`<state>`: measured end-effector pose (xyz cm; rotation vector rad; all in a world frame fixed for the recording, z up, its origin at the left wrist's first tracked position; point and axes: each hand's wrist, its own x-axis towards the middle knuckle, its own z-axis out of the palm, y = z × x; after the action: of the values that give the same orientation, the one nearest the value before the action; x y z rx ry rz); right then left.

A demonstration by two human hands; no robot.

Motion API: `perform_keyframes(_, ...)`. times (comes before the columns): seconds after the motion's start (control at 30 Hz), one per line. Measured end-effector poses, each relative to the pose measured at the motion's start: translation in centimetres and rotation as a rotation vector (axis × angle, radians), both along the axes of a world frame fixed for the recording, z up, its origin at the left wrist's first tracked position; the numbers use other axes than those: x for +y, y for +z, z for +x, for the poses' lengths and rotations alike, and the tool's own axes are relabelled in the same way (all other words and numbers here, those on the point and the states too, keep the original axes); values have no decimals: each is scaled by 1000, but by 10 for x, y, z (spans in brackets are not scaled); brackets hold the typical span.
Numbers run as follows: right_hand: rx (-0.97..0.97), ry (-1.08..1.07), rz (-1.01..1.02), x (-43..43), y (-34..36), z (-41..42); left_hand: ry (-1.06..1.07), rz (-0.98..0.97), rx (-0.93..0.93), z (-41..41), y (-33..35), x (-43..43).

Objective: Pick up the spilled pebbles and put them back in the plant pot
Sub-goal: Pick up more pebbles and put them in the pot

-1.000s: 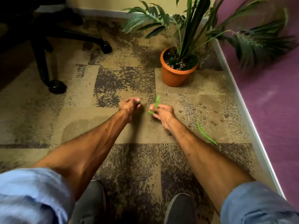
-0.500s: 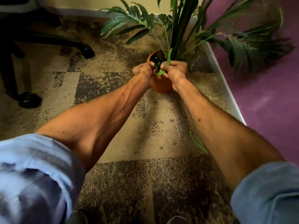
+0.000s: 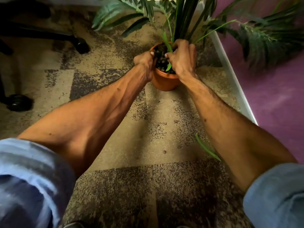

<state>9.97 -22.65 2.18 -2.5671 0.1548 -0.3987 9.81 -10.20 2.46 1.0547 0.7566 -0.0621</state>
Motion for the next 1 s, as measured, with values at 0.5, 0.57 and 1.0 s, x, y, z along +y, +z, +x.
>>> perform_keyframes(0.5,-185,310,-397,6,15,-30,-269,170,-49,1,6,14)
perform_keyframes(0.57,-137,324,-312,-1,7,-29,-317,125,-94,3,4,17)
perform_keyframes(1.0,-3,92,235,-23,-16,-12,-218,804,-148,23,-28,7)
